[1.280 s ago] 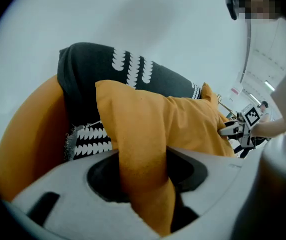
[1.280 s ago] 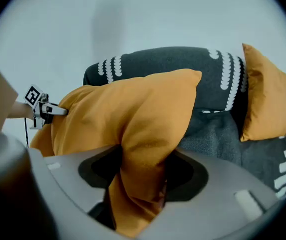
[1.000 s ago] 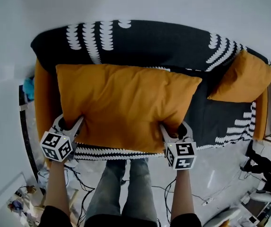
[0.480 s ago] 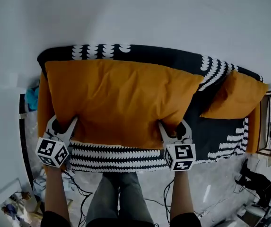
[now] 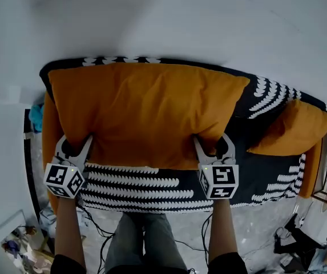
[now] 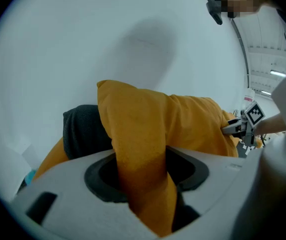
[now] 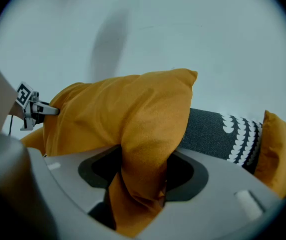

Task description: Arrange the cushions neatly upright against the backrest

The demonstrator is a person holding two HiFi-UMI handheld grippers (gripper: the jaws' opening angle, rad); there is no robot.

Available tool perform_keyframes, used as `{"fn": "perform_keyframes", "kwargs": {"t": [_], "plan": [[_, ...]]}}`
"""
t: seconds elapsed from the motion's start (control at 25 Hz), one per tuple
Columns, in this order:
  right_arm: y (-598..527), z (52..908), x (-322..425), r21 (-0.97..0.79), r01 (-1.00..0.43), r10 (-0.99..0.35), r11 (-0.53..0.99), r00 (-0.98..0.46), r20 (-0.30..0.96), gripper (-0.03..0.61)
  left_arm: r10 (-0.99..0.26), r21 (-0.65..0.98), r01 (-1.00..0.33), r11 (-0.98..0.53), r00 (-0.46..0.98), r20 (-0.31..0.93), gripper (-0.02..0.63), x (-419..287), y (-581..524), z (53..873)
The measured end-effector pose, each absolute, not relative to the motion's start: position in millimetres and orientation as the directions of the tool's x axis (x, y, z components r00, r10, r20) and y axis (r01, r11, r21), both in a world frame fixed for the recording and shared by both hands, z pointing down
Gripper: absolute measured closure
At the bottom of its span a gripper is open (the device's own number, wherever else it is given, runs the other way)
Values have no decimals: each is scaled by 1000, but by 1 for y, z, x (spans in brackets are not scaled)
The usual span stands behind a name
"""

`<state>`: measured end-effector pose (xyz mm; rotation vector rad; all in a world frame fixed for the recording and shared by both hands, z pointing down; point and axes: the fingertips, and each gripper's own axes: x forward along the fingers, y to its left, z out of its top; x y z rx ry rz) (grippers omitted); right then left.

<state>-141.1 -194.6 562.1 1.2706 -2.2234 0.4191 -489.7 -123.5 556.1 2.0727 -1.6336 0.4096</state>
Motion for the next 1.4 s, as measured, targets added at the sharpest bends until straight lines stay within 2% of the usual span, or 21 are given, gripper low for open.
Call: {"fn": "perform_keyframes", "kwargs": {"t": [0.24, 0.6, 0.92, 1.12, 1.28, 1.4], "plan": [[-205, 605, -140, -26, -855, -647, 519, -412, 642, 298, -780, 158, -974, -161, 223, 585, 380, -493, -129, 599], [-205, 642, -136, -87, -848, -600, 523, -438, 669, 295, -752, 167, -978, -127, 205, 627, 373, -495, -129, 628], [-204, 648, -125, -87, -843, -594, 531, -443, 672, 253, -746, 146, -985, -95, 168, 644, 284, -500, -129, 635], [-189, 637, -107, -89, -880, -631, 466, -401, 664, 252, -736, 131, -985, -108, 168, 656, 241, -502, -115, 627], [-167, 620, -98, -90, -899, -659, 428, -379, 650, 306, -766, 152, -986, -62, 145, 626, 242, -514, -98, 611], [-145, 597, -98, -77, -908, -690, 412, -366, 625, 376, -777, 164, -986, -40, 134, 615, 258, -517, -75, 595]]}}
